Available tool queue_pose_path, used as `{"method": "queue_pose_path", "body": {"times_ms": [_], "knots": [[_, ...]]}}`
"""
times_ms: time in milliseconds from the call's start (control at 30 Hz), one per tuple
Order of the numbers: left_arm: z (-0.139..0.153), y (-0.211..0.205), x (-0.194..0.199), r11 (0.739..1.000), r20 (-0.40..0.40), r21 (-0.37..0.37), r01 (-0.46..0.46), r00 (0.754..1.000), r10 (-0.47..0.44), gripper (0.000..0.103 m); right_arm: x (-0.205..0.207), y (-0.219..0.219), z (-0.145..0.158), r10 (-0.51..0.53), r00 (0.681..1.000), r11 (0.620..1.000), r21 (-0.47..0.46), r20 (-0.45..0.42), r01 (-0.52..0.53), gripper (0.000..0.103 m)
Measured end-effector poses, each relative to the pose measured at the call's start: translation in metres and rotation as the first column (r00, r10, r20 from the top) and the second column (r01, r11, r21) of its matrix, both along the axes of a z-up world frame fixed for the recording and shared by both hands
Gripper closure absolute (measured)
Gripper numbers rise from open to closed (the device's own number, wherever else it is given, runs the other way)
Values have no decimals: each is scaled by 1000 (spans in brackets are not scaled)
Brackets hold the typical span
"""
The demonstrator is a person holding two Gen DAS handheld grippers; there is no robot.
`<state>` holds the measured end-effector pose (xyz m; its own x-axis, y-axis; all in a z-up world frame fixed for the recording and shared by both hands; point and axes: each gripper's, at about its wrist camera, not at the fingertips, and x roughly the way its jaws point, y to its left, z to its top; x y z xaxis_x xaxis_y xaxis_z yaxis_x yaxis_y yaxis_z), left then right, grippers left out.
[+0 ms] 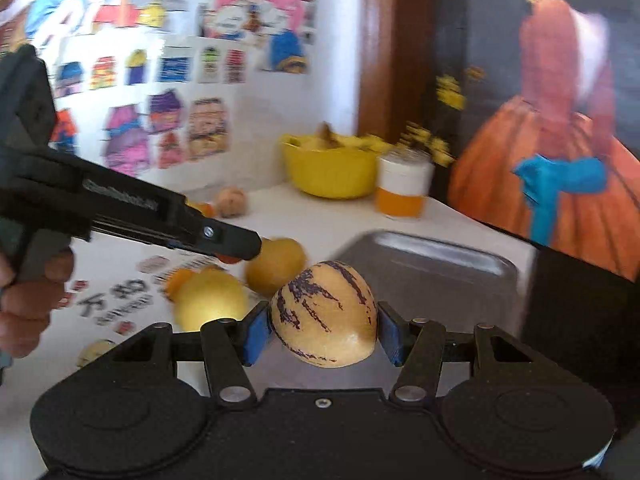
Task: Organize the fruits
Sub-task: 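Carry the tomato with the left tool into the metal tray while the right tool sets the pepino there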
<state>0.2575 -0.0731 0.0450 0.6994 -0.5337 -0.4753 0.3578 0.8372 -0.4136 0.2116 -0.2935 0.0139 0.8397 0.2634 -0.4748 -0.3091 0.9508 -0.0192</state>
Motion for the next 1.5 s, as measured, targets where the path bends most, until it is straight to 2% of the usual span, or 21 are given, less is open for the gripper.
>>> {"method": "queue_pose_path", "body": {"times_ms": [233,433,567,867,967,1133,1167,1233,1367,1433,1500], "knots": [[-15,-41,3,996,-49,30,86,995,-85,79,-12,-19,-21,-66,996,998,15,-53,67,45],[-32,-52,1,994,-124,64,84,989,-76,79,-16,-20,-27,-71,995,997,18,-72,73,45],[-36,-55,-1,992,-142,98,79,988,-65,79,-16,-19,-29,-73,994,997,17,-83,75,45],[-40,-53,-1,992,-174,104,67,984,-48,77,-17,-16,-33,-82,993,996,14,-87,84,44],[-41,-51,-2,993,-180,95,66,982,-48,70,-20,-16,-27,-84,995,996,21,-56,85,41],[-35,-47,-7,995,-172,58,76,983,-65,54,-26,-14,-21,-90,995,996,18,-36,91,27],[-34,-45,-9,996,-165,46,75,984,-66,52,-28,-14,-20,-90,995,996,17,-33,91,25],[-29,-40,-13,998,-152,29,64,987,-59,41,-33,-13,-17,-93,995,996,13,-23,93,19],[-18,-27,-23,999,-100,14,42,994,-40,28,-43,-10,-8,-102,995,995,17,7,102,10],[-10,-21,-29,1000,-55,25,19,998,-17,11,-49,-7,-1,-93,995,995,26,34,92,3],[-3,-14,-39,999,9,44,-9,1000,8,1,-54,-3,5,-81,995,996,34,53,79,1]]}}
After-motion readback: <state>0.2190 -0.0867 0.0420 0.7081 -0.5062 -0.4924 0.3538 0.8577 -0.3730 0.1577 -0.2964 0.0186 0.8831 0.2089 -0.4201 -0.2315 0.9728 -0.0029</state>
